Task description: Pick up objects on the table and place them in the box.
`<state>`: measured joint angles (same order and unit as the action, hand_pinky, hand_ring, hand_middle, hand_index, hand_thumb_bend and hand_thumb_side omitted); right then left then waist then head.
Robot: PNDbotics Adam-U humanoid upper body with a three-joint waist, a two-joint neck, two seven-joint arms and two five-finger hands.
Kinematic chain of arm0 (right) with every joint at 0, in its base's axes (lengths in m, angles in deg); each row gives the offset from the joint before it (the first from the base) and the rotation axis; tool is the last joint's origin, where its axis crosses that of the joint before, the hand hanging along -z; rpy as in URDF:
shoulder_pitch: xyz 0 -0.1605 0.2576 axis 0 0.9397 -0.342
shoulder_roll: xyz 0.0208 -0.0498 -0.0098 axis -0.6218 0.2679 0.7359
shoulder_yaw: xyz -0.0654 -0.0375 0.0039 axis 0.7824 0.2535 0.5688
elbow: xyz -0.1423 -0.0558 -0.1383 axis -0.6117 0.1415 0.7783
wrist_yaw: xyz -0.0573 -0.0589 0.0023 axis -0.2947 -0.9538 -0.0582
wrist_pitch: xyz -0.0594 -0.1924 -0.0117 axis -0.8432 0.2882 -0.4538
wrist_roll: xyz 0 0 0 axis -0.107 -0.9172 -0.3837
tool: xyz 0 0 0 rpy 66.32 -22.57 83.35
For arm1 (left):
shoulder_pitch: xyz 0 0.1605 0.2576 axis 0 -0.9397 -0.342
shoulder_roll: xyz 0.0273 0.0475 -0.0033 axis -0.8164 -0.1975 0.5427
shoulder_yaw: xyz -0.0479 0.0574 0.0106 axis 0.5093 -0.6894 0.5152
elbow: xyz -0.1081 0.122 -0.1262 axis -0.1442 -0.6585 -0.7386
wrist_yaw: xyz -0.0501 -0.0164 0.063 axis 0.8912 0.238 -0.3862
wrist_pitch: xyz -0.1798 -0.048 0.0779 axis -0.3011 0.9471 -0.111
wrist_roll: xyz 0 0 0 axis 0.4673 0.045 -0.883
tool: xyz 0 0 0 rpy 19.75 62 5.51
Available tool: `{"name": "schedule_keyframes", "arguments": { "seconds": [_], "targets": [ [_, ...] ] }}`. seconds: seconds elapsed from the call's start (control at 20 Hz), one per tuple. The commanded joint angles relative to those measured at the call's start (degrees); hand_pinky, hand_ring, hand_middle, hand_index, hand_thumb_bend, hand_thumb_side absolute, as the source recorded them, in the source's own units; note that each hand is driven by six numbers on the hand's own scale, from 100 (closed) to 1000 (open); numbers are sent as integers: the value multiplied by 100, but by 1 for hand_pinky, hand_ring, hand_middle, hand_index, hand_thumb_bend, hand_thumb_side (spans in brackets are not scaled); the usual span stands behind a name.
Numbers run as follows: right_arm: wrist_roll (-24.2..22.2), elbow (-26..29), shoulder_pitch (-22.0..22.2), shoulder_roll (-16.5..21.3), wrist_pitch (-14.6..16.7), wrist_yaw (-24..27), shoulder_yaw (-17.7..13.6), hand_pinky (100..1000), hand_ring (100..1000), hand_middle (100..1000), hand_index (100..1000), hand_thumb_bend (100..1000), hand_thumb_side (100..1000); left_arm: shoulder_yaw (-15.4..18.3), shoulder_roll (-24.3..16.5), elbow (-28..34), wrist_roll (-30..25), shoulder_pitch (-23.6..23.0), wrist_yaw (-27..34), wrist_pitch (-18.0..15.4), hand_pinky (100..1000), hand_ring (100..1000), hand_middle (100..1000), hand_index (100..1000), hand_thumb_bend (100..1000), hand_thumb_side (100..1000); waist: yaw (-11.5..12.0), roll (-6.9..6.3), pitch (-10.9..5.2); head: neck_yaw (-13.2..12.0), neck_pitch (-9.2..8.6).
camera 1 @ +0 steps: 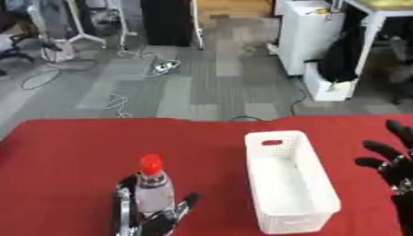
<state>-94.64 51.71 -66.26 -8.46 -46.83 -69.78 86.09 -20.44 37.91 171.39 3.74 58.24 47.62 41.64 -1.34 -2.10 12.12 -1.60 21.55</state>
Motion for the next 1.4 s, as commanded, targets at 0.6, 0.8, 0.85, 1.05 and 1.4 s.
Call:
{"name": "schedule_keyframes", "arguments": {
  "seconds": [0.6, 0.8, 0.85, 1.05, 1.4],
  "targets": [
    [-29, 11, -1, 67, -27, 39, -5, 761, 860, 990, 990, 100, 716, -107, -827, 902, -593, 880, 662, 247, 100, 251, 101, 174, 100, 100, -33, -85, -240, -21, -17],
    [-26, 10, 3, 69, -33, 42, -11, 761, 859, 991, 990, 100, 716, -141, -816, 901, -654, 955, 749, 224, 100, 267, 118, 173, 100, 100, -75, -111, -250, -23, -16],
    [-25, 10, 4, 69, -35, 43, -13, 761, 859, 991, 990, 100, 716, -147, -814, 899, -660, 974, 771, 215, 100, 264, 116, 172, 100, 100, -86, -117, -252, -23, -16],
    [-25, 9, 7, 70, -44, 44, -15, 760, 859, 990, 990, 100, 716, -196, -818, 870, -711, 1098, 835, 224, 100, 284, 137, 179, 100, 100, -149, -144, -258, -32, -16],
    [-38, 7, -3, 79, -48, 62, -6, 760, 859, 990, 991, 100, 716, -409, -877, 703, -1010, 1662, 1169, 320, 100, 303, 148, 192, 100, 100, -337, -187, -280, -74, -13]
  ]
}}
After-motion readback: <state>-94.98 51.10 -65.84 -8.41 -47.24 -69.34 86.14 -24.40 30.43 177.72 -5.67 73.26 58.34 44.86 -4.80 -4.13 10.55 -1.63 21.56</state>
